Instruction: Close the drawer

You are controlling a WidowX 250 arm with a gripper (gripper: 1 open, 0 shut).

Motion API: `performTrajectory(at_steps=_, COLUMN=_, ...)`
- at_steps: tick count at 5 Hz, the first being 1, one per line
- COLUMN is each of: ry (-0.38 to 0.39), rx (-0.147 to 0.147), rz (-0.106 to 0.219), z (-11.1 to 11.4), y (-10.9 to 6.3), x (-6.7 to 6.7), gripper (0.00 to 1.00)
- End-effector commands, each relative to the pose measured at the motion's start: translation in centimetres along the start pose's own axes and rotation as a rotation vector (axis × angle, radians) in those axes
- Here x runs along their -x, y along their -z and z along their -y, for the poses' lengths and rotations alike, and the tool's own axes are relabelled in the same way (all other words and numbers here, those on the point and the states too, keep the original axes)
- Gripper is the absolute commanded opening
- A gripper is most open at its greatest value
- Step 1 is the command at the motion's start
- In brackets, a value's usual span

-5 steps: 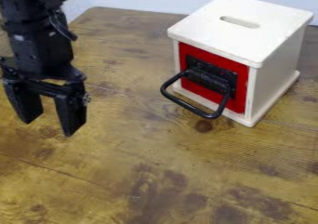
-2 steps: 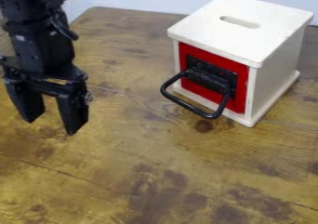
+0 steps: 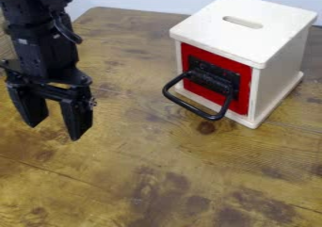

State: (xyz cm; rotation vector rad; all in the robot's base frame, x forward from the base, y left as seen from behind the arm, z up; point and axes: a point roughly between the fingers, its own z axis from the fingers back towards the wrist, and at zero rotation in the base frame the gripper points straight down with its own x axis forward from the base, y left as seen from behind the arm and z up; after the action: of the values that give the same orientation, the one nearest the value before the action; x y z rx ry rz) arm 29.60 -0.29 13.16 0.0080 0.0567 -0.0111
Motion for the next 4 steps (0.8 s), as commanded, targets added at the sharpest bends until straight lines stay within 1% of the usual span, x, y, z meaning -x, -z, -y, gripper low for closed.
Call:
performTrajectory(at_steps=1, ry=0.001, rx=-0.003, rz=0.063, z=-0.1, y=-1.58, x=0.05, gripper=1.0)
performTrajectory(at_steps=4, ry=-0.008, rx=-0.002, rz=0.064, z=-0.71, y=-1.47, x=-0.17, gripper=1.0)
